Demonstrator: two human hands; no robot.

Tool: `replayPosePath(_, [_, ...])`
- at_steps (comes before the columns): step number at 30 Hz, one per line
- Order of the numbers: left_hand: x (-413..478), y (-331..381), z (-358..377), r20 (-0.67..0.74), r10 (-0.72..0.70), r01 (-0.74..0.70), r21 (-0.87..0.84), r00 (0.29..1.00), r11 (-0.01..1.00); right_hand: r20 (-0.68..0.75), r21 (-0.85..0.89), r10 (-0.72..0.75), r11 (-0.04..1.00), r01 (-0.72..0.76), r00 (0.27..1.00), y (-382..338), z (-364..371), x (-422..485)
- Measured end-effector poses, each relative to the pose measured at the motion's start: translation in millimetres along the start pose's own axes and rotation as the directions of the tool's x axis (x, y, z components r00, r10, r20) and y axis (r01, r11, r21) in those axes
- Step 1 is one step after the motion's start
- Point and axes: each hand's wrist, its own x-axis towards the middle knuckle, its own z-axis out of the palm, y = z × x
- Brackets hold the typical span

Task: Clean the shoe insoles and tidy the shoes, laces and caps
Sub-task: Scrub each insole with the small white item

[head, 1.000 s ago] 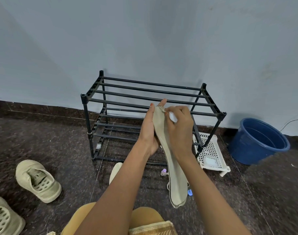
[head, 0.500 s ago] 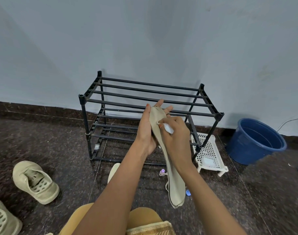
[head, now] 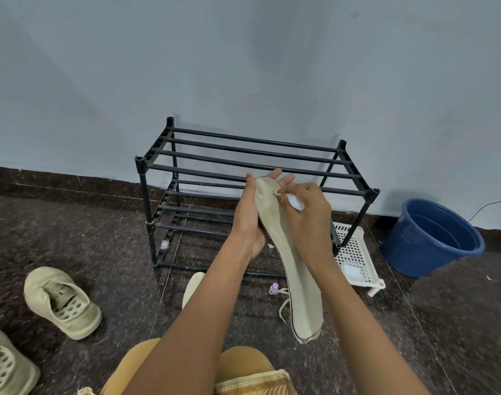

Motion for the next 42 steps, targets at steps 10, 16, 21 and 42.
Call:
replayPosePath(10, [3.1,0.6,-2.0,-0.022,0.022,-0.022,-0.017,1.0,1.0,0.121,-0.02,-0.022,1.0,0.024,0.992,3.2,1.0,-22.2])
replayPosePath(16, [1.4,0.2,0.0,0.005,-0.022,0.022,0.087,1.0,0.996,0.044,-0.045,-0.058,0.997,0.06,0.997,4.3,-0.7,-13.3])
replayPosePath(21, [-0.4,-0.1,1.3,-0.017,-0.032,0.035,0.16,0.999,0.987,-0.057,-0.051,-0.087,0.995,0.084,0.995,3.0,-2.0,-2.3])
replayPosePath(42, [-2.5,3.5,-0.5,0.025,-0.021,0.019,0.107,0.999,0.994,-0.047,-0.099,-0.04,0.994,0.035,0.998,9.4,-7.1,-20.5])
